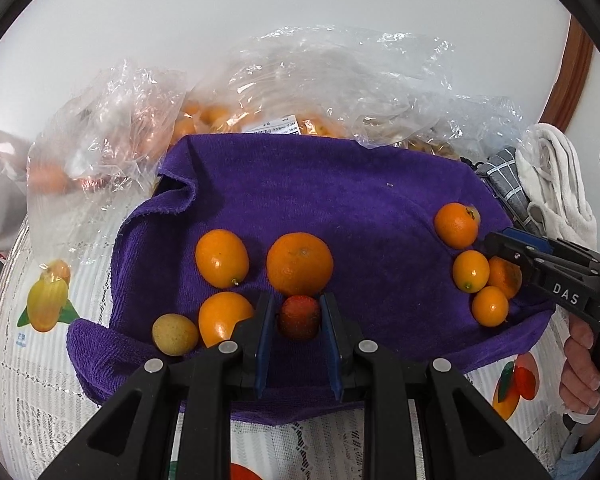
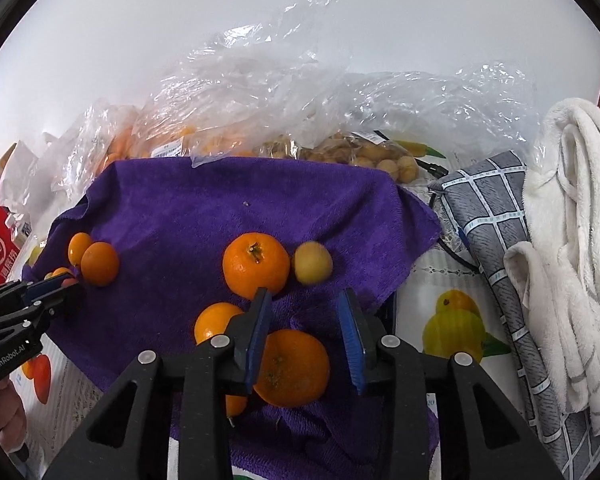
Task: Organize fruits
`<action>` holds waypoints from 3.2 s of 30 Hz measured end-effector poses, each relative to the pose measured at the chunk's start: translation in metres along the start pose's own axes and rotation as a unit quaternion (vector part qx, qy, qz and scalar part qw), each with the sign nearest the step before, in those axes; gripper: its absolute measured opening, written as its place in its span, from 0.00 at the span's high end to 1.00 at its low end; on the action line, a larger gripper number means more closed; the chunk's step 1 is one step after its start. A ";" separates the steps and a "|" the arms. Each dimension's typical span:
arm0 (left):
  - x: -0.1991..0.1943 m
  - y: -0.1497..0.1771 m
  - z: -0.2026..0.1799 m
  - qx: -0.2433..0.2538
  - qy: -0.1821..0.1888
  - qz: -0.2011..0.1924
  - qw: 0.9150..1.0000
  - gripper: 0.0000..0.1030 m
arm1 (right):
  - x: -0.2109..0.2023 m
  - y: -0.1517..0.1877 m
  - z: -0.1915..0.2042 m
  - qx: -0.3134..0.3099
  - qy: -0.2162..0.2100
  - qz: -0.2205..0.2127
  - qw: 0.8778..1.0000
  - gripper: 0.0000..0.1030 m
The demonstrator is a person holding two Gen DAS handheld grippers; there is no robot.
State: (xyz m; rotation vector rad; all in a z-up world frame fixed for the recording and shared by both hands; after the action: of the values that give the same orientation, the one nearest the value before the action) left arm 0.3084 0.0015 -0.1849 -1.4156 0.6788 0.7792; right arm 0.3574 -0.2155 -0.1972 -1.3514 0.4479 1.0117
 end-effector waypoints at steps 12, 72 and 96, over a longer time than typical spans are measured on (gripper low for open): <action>-0.014 -0.005 0.004 -0.009 0.001 -0.005 1.000 0.64 | -0.028 0.007 0.017 0.004 0.024 0.002 1.000 0.66; -0.300 0.128 0.007 -0.019 -0.065 -0.156 0.985 0.10 | -0.306 0.162 0.103 0.014 0.050 -0.117 0.992 0.04; -0.301 0.130 0.012 -0.017 -0.075 -0.156 0.985 0.10 | -0.309 0.163 0.103 0.011 0.047 -0.117 0.992 0.04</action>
State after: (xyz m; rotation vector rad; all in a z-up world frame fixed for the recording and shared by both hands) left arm 0.0258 -0.0079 -0.0192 -1.4354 0.3176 0.6422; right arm 0.0347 -0.2390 -0.0300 -1.4005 0.3610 0.7509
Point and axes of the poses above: each gripper's, at about its wrist camera, not at the fingertips, and x roughly the way its jaws point, z to its left, y to its underside, the point moved 1 cm from there along x, roughly the way its jaws point, and after that the axes turned 10 degrees about -y, right-handed, at the moved point
